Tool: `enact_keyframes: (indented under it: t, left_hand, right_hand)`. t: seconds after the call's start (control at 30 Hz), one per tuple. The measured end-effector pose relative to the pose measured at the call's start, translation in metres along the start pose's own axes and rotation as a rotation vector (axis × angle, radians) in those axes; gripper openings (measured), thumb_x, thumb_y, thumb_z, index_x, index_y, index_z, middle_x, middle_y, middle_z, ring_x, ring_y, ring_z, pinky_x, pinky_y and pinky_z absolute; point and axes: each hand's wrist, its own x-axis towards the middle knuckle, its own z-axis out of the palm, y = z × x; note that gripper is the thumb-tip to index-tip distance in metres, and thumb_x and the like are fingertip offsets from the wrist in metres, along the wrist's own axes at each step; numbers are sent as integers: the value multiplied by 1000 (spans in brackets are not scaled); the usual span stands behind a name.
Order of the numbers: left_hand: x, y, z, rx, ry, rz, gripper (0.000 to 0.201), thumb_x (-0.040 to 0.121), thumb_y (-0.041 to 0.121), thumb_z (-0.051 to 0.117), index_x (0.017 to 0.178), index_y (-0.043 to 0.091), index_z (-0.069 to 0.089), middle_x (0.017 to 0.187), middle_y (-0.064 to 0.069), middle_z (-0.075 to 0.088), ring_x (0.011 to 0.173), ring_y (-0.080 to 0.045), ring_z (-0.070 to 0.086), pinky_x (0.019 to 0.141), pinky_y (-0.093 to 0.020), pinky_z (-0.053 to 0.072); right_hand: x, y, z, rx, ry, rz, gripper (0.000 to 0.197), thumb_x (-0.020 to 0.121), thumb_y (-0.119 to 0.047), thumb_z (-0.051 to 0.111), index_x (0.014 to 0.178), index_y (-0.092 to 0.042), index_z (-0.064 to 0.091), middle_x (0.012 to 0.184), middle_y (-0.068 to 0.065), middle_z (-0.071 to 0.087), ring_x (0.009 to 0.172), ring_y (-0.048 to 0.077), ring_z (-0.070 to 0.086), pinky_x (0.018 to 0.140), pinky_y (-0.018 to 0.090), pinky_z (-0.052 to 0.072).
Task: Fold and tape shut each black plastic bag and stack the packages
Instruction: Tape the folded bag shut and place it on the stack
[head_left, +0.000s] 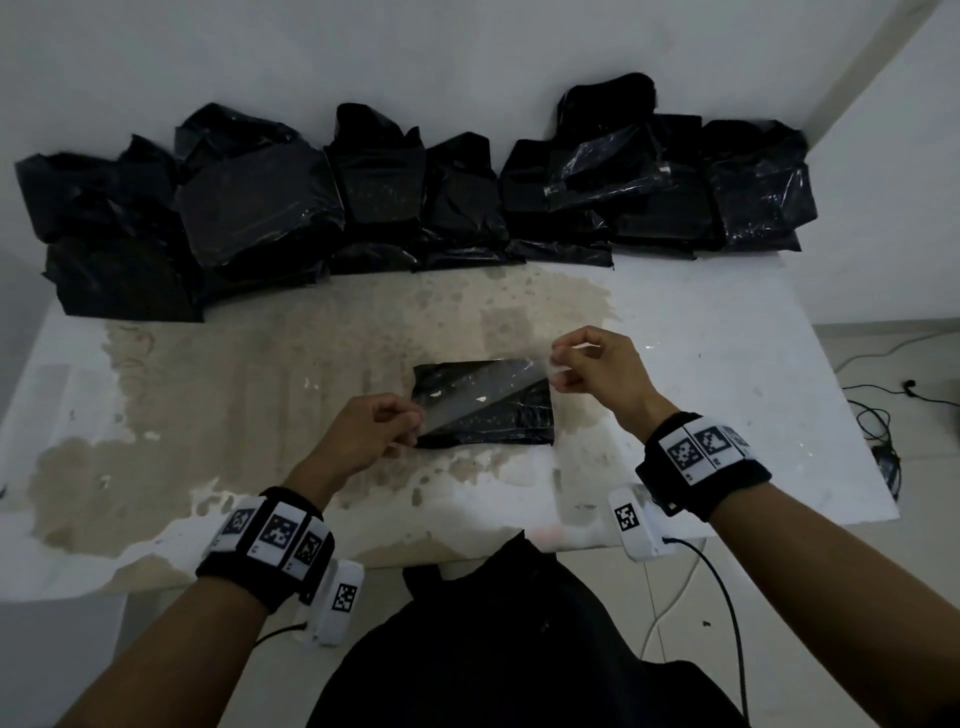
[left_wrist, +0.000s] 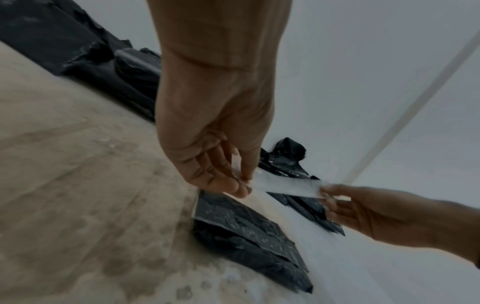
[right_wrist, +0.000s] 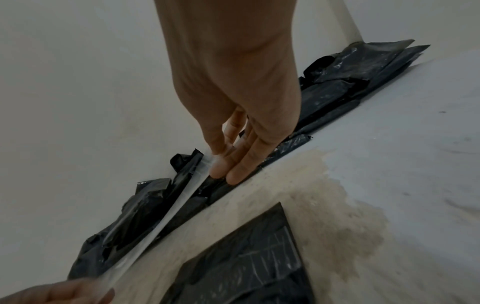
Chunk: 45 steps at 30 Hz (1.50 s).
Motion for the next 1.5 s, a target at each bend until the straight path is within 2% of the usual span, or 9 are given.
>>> enact_keyframes:
  t: [0.1,0.23,0.43,0.57,0.73,0.87,1.07,1.37,1.5]
  left_hand:
    - [2,-8,-2,-41,31,-24,10,99,14,63,94,13,72,73,7,74,66,-6,68,64,-24,54]
    - [6,-18,-3,-58,59,-40,11,99,12,62,93,12,71,73,5,74,67,-8,69,66,-26,55]
    - [11,-34,-4,-39,65,-71,10,98,13,63,92,12,71,79,-4,73,71,-16,67,64,-25,55]
    - [16,-41,3,-15,94,-46,12,99,15,63,90,13,71,81,-7,72,69,-17,66,66,-29,55]
    - [25,-46,10,-7,91,-23,12,98,17,64,89,16,72,84,-7,74,68,-15,66,62,-26,54]
    - [30,-50,15,7,104,-20,14,98,15,64,86,18,71,77,0,72,65,-12,65,58,-23,53]
    - [33,-55,16,58,128,-11,11,99,14,62,94,10,72,77,0,70,52,1,63,51,-11,47]
    - [41,-59,20,136,143,-9,15,100,17,60,93,14,73,71,6,70,52,6,62,52,-6,44]
    - [43,-59,21,216,169,-9,18,99,20,61,88,16,73,68,4,69,51,1,60,53,-13,46]
  right_hand:
    - [-6,13,1,20,-2,42,2,95,-6,69,95,-6,70,84,12,72,63,21,69,72,37,63]
    - [-13,36,3,-9,26,79,13,95,-2,65,93,-12,73,76,-1,73,63,19,68,71,36,61]
    - [-24,63,8,-20,25,120,12,95,-1,66,104,-5,73,79,11,69,69,21,65,65,29,60]
    - [-25,77,9,12,42,148,18,95,0,65,106,-13,70,79,15,69,69,21,66,70,33,62]
    - [-25,86,10,83,101,184,8,97,-3,64,92,-6,69,78,16,66,71,25,64,69,33,62]
    - [-22,93,13,148,119,218,8,98,-4,62,93,-4,67,80,19,64,73,26,64,74,40,63]
    - [-19,98,19,151,123,239,6,99,-5,61,97,-3,66,74,15,64,68,24,63,65,32,60]
    - [-16,104,24,82,172,282,10,99,-5,60,92,-3,67,71,13,66,57,19,63,60,30,62]
    - [-14,105,26,18,198,261,14,98,-6,61,86,-5,67,71,12,69,57,19,65,59,31,62]
